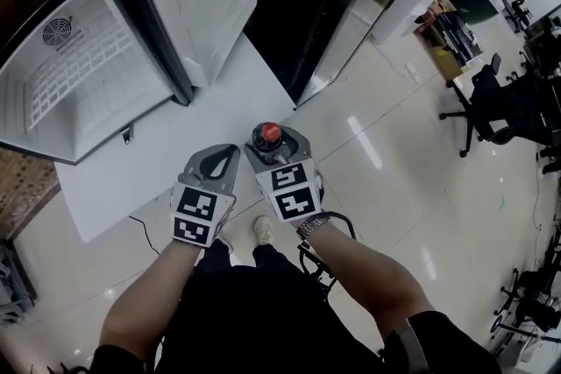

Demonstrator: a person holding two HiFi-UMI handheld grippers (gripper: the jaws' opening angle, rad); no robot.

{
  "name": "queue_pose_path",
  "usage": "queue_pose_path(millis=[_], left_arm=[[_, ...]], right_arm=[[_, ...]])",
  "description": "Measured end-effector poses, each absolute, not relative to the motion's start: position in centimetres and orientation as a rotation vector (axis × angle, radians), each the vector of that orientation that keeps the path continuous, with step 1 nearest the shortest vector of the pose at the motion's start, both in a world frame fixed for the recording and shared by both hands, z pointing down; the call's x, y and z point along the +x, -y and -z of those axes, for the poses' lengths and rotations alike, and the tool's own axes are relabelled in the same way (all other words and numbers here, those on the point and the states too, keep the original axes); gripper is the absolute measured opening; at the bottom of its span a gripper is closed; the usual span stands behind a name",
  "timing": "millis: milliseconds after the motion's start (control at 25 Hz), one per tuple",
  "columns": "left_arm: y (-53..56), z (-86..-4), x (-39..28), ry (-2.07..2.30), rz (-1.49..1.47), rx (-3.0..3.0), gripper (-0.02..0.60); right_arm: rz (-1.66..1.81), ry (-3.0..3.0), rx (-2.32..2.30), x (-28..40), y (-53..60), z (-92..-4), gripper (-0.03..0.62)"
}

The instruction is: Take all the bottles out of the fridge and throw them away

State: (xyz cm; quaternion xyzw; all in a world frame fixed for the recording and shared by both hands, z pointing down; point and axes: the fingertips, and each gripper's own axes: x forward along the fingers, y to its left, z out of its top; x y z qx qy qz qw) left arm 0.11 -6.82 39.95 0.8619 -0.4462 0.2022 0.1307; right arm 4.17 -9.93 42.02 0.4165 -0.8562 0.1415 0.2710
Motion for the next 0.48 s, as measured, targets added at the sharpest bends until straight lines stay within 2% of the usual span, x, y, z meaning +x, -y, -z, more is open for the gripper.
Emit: queue_pose_path(millis=[480], left_arm=[[5.2, -44.9, 9.8, 1.109, -0.716, 2.491, 0.005]], right_arm=[[-0.548, 2.178, 1.168, 14.9, 7.6, -49.0, 0.307]])
